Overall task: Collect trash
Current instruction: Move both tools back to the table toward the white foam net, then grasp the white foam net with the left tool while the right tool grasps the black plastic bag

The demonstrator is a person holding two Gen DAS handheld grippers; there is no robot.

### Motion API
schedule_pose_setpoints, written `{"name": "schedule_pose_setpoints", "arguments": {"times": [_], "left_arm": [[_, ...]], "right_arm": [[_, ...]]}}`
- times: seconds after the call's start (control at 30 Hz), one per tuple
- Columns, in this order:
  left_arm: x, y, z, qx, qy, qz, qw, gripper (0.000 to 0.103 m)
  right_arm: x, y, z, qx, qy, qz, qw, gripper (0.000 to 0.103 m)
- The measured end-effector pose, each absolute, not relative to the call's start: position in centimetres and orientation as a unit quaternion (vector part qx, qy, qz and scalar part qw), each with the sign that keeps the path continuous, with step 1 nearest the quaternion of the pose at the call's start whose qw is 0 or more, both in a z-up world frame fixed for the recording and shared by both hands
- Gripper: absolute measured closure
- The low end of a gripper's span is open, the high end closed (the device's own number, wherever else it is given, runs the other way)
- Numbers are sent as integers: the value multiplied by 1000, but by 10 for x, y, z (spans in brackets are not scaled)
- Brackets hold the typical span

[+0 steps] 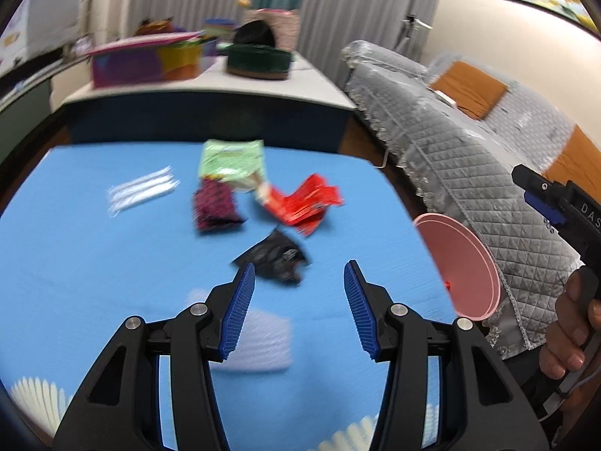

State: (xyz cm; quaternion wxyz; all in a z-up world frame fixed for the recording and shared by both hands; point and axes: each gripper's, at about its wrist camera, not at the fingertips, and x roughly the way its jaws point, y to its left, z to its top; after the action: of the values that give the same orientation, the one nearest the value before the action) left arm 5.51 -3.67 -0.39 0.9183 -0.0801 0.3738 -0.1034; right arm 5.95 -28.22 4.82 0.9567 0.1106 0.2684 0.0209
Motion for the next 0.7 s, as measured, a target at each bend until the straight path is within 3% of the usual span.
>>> {"name": "schedule_pose_setpoints", "arguments": {"times": [0.33, 0.43, 0.7], "left_arm": [[37, -12, -46, -137, 440, -118, 880, 49], [41, -16, -60, -146, 461, -119, 867, 36], [65, -1, -71, -207, 459, -83, 860, 34]], "right_arm": [[71, -238, 41, 82, 285, 52, 954, 41], [73, -233, 37, 73, 290, 57, 953, 41], [83, -231, 24, 71, 308, 61, 947, 41]]}}
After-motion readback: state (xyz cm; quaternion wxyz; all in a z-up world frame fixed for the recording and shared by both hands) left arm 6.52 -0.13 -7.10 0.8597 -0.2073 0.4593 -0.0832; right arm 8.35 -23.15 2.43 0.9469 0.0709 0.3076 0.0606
